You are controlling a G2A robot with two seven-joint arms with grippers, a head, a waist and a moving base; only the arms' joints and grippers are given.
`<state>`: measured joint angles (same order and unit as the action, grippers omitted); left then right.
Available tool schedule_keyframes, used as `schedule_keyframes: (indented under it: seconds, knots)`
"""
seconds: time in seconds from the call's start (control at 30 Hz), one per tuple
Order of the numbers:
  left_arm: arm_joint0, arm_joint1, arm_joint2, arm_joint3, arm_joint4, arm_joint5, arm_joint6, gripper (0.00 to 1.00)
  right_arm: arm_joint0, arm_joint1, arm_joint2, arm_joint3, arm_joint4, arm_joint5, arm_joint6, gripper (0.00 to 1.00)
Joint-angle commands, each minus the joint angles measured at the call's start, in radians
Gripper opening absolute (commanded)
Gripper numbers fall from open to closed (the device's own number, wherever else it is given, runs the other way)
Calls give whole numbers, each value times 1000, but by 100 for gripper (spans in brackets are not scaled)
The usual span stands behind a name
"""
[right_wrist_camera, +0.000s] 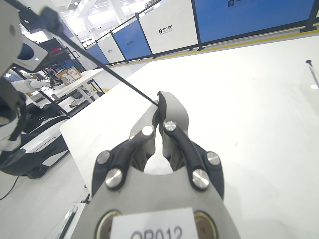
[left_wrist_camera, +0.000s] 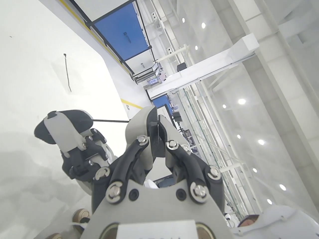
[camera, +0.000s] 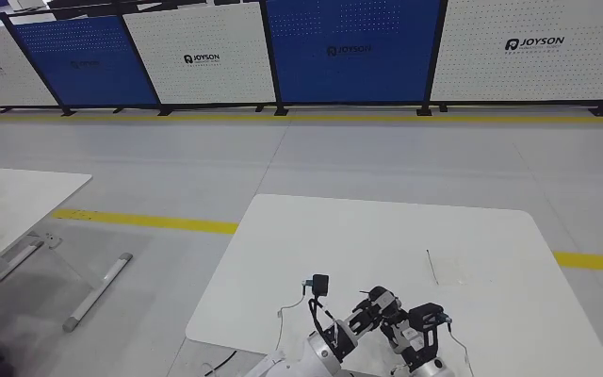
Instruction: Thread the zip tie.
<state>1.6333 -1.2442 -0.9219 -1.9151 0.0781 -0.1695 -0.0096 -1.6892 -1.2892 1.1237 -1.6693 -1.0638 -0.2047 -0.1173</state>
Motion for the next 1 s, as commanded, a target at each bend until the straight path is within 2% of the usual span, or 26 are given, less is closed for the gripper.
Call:
schedule_keyframes:
  seconds: [0.0,0.2,0.23,0.27,0.3,0.7,0.97]
  knots:
    - [4,1,0,-4,1,-7,1,0,1,0,0,2,-1,-1,-1,0]
    - [11,3,-1,-8,5,-14,3,0,-1,1,1,3,12,-3,-11,0]
    - [10,3,-1,-5,5,-12,4,0,-2,1,2,3,20,-7,-12,11]
    - [9,3,-1,-2,5,-10,6,0,-2,1,4,2,27,-11,-12,59]
    - [7,2,-1,0,3,-7,8,0,-3,1,5,2,31,-12,-12,100]
    - [-15,-6,-8,39,1,24,101,0,-39,10,54,-25,108,-68,-62,100]
    - [-18,-7,-45,57,-50,34,126,0,-86,19,119,-45,182,-123,-120,100]
